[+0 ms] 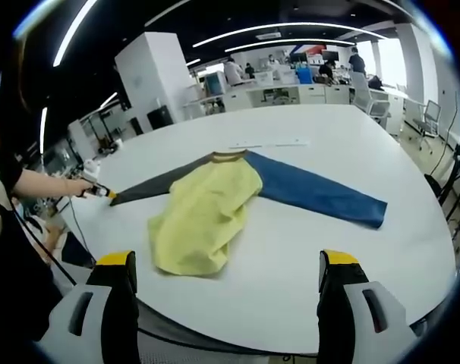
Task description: Fold the garment on the visible template until the final outline fits inside the template.
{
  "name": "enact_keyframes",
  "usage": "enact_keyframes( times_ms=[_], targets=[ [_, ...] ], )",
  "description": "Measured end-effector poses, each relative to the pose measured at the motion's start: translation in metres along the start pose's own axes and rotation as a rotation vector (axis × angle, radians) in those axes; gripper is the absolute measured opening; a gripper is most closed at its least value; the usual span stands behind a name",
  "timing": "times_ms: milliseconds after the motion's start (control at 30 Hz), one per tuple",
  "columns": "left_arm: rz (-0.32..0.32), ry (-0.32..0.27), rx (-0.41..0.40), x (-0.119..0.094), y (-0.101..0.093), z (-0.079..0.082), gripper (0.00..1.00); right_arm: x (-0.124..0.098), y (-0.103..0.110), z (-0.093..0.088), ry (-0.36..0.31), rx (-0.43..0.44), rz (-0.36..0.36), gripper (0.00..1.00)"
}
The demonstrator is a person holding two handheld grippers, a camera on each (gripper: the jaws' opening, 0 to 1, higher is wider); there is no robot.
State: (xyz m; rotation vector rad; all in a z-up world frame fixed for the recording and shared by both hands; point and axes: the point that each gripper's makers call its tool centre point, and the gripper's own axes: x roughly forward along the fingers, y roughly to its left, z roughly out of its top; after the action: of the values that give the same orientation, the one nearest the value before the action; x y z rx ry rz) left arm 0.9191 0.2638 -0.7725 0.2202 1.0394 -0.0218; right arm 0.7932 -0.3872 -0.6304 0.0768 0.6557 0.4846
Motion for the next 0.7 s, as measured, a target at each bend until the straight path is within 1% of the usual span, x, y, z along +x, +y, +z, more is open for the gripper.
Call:
enact_keyframes(
  times_ms=[67, 167, 233, 300, 433, 533, 600, 700],
  targets=[
    [-0.007, 0.001, -0.026, -0.001, -0.002, -0.002, 0.25, -0.001, 0.000, 0.001, -0.002, -0.001, 0.000, 1.00],
    [-0.022, -0.013, -0.047, -0.010, -0.008, -0.002, 0.30, -0.003, -0.001, 0.005, -0.013, -0.002, 0.003, 1.00],
    [-0.032, -0.015, -0.044, -0.021, -0.016, -0.002, 0.34, -0.005, -0.002, 0.008, -0.020, -0.008, 0.004, 1.00],
    [-0.043, -0.020, -0.047, -0.022, -0.016, -0.002, 0.39, -0.007, -0.003, 0.011, -0.031, -0.010, 0.004, 1.00],
    [-0.054, -0.032, -0.046, -0.036, -0.023, -0.002, 0.44, -0.010, -0.003, 0.013, -0.045, -0.013, 0.007, 1.00],
    [-0.062, -0.037, -0.044, -0.045, -0.028, -0.004, 0.48, -0.012, -0.002, 0.013, -0.049, -0.015, 0.014, 1.00],
    [-0.071, -0.043, -0.042, -0.055, -0.035, -0.008, 0.52, -0.015, -0.002, 0.012, -0.051, -0.021, 0.019, 1.00],
    [-0.078, -0.047, -0.036, -0.066, -0.041, -0.013, 0.55, -0.020, -0.003, 0.013, -0.058, -0.026, 0.023, 1.00]
  ],
)
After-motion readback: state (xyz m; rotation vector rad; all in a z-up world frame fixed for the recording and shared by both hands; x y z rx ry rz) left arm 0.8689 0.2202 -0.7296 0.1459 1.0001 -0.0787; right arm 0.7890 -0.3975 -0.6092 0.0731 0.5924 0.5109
